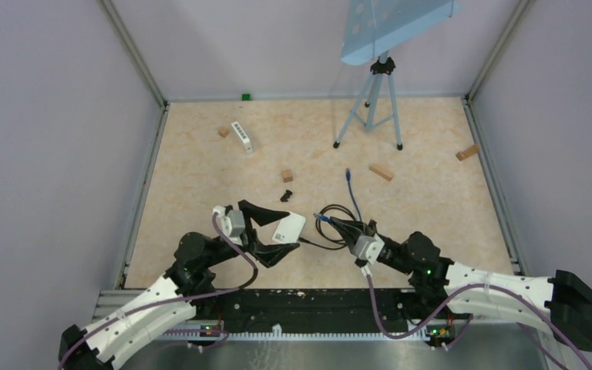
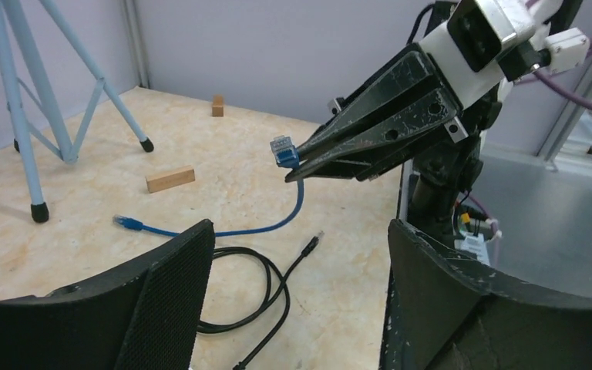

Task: Insert the plug into the switch port
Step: Pick up the connector from the center of the board.

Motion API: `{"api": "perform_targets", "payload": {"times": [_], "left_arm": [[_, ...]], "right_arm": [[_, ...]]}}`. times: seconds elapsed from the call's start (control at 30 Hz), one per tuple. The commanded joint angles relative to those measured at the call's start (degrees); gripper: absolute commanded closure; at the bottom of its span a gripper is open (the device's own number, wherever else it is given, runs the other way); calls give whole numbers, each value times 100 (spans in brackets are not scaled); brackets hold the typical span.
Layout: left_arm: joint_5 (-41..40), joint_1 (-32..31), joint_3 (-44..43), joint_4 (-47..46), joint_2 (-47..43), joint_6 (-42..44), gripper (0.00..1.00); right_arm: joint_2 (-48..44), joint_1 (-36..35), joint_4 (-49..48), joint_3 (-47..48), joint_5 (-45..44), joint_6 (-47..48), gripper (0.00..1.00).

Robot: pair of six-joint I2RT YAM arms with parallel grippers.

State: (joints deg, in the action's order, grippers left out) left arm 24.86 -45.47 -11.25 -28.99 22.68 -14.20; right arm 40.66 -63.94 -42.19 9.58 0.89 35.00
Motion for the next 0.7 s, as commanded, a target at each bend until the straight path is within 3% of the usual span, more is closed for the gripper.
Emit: {"api": "perform_targets", "payload": {"times": [0.0,0.17,0.43,0.67], "left_arm": [[883,9,-147,-947,669,784,14],[1282,2,-231,-1304,1313,1090,14],[1008,3,-245,-1701,1670,1314,12],[1101,-4,-427,-1991,2091,1367,15]], "right_arm": [[29,14,-374,-1,263,1366,100],[-40,-48,-427,-14,202,2391,100],[-19,-329,90,212,-263,3710,100],[277,-803,-122,271,-868,4527,100]]}}
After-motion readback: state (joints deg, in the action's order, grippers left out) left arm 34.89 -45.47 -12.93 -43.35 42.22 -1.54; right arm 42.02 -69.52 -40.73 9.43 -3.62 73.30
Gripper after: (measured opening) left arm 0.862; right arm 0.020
